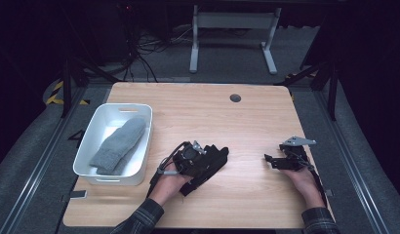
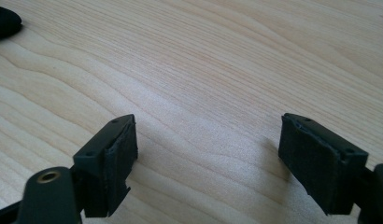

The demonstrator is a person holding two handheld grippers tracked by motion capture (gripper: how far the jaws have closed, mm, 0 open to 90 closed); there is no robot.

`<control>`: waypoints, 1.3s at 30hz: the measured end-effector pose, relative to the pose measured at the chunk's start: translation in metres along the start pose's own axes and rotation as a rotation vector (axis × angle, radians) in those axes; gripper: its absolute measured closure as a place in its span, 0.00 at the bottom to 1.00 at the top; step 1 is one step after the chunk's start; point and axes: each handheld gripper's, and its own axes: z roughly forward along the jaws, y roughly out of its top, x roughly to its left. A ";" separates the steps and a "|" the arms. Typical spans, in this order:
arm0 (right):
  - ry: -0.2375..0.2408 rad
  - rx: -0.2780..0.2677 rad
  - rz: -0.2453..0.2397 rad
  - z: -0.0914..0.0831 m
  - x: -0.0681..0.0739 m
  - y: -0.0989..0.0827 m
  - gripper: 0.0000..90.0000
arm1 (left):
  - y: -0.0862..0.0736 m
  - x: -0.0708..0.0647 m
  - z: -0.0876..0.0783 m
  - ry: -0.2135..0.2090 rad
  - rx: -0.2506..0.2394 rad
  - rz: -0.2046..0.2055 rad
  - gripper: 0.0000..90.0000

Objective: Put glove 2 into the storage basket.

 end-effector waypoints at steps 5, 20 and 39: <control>0.000 0.000 0.000 0.000 0.000 0.000 0.23 | 0.002 0.000 0.000 -0.019 0.014 -0.024 0.74; 0.001 0.000 -0.001 0.000 0.000 0.000 0.23 | 0.006 0.004 -0.038 -0.104 -0.038 -0.086 0.75; 0.002 0.001 -0.002 0.000 0.000 0.000 0.23 | 0.015 0.033 -0.125 -0.004 -0.077 -0.112 0.74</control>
